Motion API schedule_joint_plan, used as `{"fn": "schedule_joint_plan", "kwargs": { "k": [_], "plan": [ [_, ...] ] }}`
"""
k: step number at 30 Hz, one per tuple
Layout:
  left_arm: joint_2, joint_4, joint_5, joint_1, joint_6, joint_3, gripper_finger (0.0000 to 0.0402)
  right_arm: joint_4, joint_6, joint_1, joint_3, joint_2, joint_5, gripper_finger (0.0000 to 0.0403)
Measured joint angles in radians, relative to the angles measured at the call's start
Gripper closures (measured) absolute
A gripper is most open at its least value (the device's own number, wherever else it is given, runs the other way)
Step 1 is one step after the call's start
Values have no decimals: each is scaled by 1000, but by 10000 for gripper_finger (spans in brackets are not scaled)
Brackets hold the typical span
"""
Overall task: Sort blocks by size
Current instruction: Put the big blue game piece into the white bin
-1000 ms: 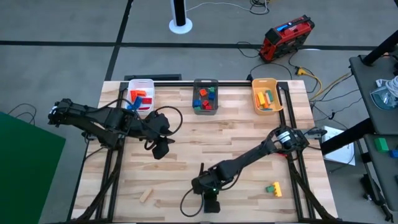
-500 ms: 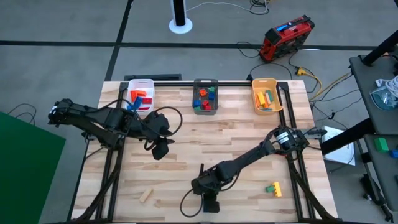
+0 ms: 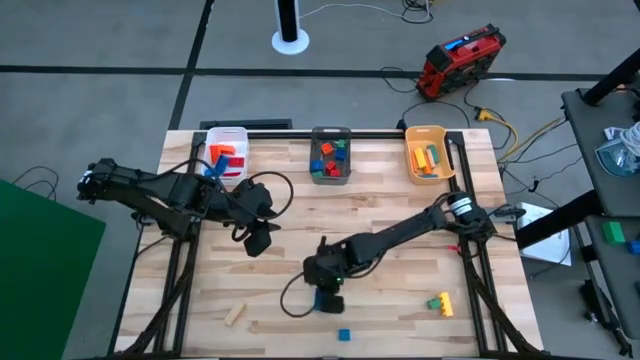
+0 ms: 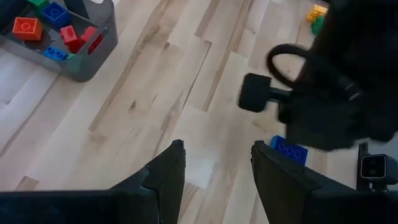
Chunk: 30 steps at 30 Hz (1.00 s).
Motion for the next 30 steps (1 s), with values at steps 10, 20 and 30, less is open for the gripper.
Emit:
{"fn": "schedule_joint_plan", "kwargs": {
  "k": [10,20,30],
  "plan": [
    [0,1,0,0,0,0,240,-4,-559,21,31,-24,32,322],
    [-1,-28,38,-139,-162,-69,240,-284,-176,17,27,-62,151,262],
    [110,260,26,-316,-676,-177,241,-585,156,30,10,-234,333,335]
  ]
}}
